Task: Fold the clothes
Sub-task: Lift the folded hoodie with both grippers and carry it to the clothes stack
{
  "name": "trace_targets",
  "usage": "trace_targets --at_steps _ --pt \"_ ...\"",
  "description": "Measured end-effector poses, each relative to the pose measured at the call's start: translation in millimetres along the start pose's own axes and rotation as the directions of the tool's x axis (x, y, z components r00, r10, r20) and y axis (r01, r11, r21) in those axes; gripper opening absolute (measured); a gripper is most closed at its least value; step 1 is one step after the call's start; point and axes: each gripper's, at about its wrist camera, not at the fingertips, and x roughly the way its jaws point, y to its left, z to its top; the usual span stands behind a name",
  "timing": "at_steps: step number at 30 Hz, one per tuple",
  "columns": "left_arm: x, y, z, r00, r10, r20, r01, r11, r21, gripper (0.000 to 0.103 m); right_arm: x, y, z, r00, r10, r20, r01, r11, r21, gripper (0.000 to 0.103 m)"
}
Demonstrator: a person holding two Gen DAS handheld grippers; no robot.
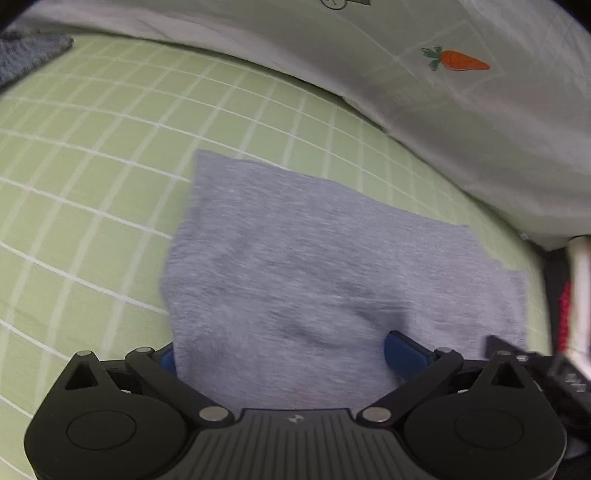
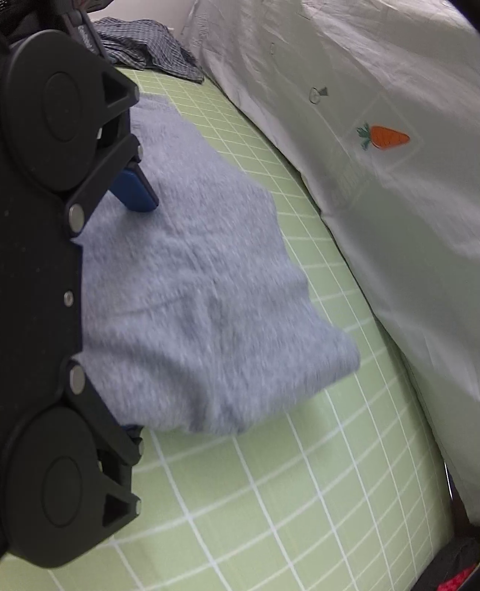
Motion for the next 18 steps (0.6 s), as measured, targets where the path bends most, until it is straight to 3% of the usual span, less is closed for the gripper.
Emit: trace_targets --at_steps 1,2,3,4,7,11,18 --pt "-1.2 -2.8 -3.0 1.0 0.014 0.007 -0.014 1.0 -0.008 0.078 -0.3 3.9 -1.7 1.0 0.006 -0.002 -0.006 1.0 -0.007 0.093" --pt "-3.8 -5.4 -5.5 0.999 0.041 0.014 -0.041 0.999 0.002 0.07 -2.8 6.9 -3.8 1.0 0.014 0.001 -0.014 1.0 -0.014 0.073" --pt "-8.1 -4.8 -7.6 0.999 0.043 0.019 -0.043 0.999 -0.007 0.054 -6.8 8.0 -6.4 0.999 0.031 0.006 -0.031 0.999 -0.005 0.053" --pt "-12.7 -3.7 -9.7 0.999 0.041 0.023 -0.041 0.999 -0.018 0.044 -12.6 6.8 -9.6 0.998 0.059 0.014 -0.059 0.998 0.022 0.046" --pt "-32.9 2.9 -20.3 0.999 -0.017 0.034 0.021 0.995 -0.093 0.031 -31.6 4.7 -19.2 0.994 0.106 0.036 -0.109 0.992 0.065 0.039" --pt "-62.5 -13.6 -47.9 0.995 -0.078 0.054 0.082 0.993 -0.082 0.028 -67.4 -5.9 -37.2 0.987 0.145 0.076 -0.153 0.981 0.121 0.033" --pt "-97.8 -75.7 -95.3 0.984 -0.163 0.072 0.156 0.984 0.09 0.027 -154.6 -40.9 -77.3 0.968 0.133 0.214 -0.176 0.964 0.199 0.031"
